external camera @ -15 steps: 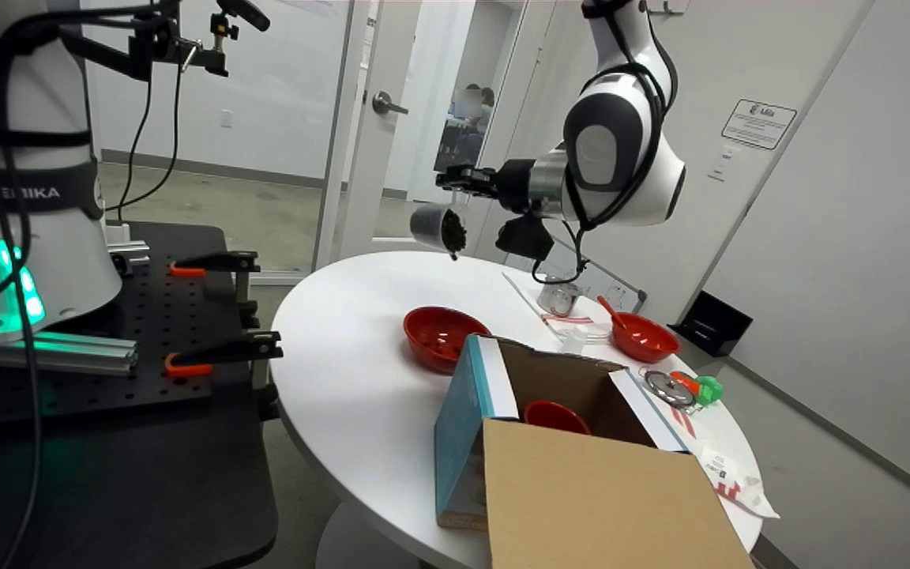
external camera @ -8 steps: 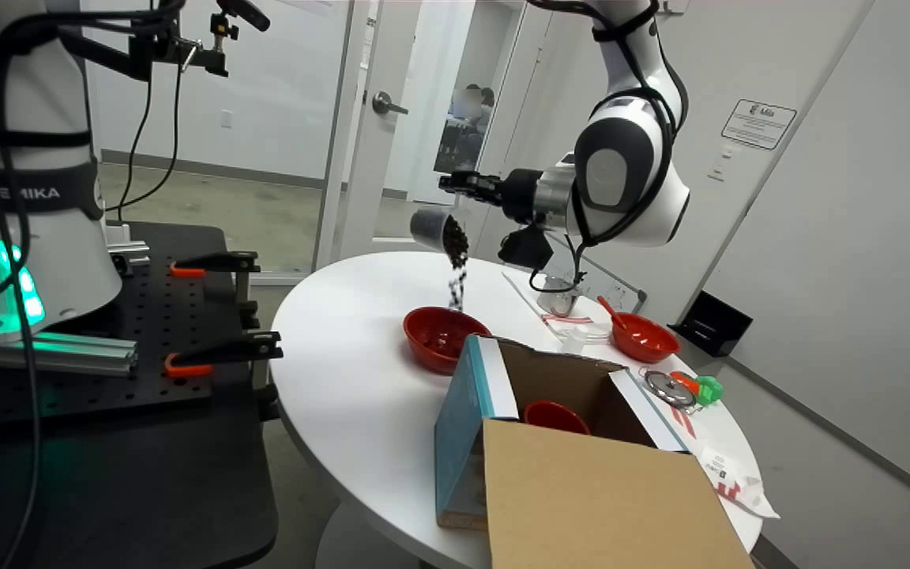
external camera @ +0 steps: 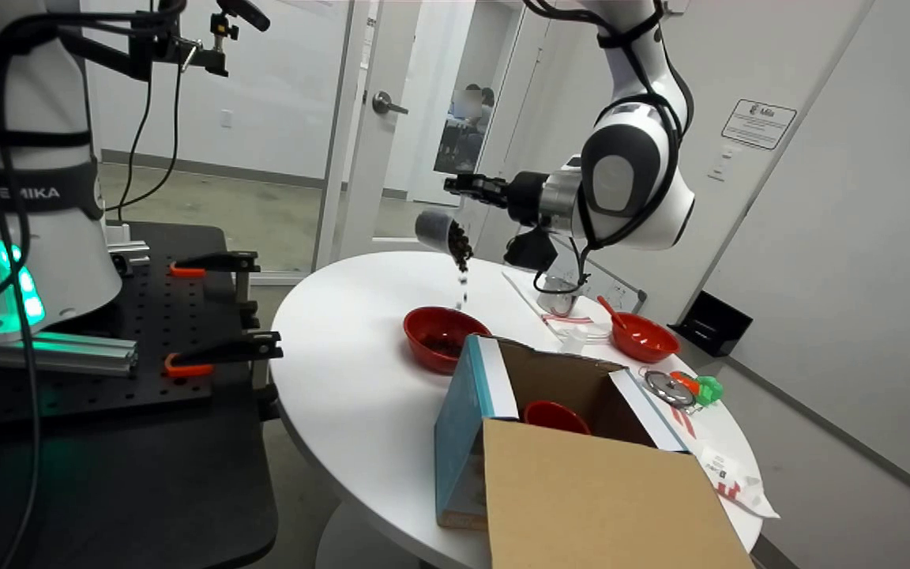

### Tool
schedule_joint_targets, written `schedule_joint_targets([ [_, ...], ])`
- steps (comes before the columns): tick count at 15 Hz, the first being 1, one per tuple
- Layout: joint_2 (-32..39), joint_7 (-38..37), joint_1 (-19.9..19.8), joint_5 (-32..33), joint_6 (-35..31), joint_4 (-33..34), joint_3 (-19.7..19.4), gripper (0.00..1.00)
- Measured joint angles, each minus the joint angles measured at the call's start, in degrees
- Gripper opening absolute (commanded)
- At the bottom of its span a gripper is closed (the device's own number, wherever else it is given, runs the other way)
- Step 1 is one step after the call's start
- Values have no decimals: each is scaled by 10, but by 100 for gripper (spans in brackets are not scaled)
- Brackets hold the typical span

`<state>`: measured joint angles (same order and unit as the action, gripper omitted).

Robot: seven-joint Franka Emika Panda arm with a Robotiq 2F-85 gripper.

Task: Pour some contents from the jug into the red bowl

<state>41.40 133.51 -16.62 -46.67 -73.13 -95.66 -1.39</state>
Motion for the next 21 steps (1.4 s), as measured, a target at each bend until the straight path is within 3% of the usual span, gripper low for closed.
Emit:
schedule_joint_targets([
  [16, 36, -2, -4, 0, 53, 49, 0, 6],
  [21, 37, -37, -1, -1, 53, 52, 1, 6],
])
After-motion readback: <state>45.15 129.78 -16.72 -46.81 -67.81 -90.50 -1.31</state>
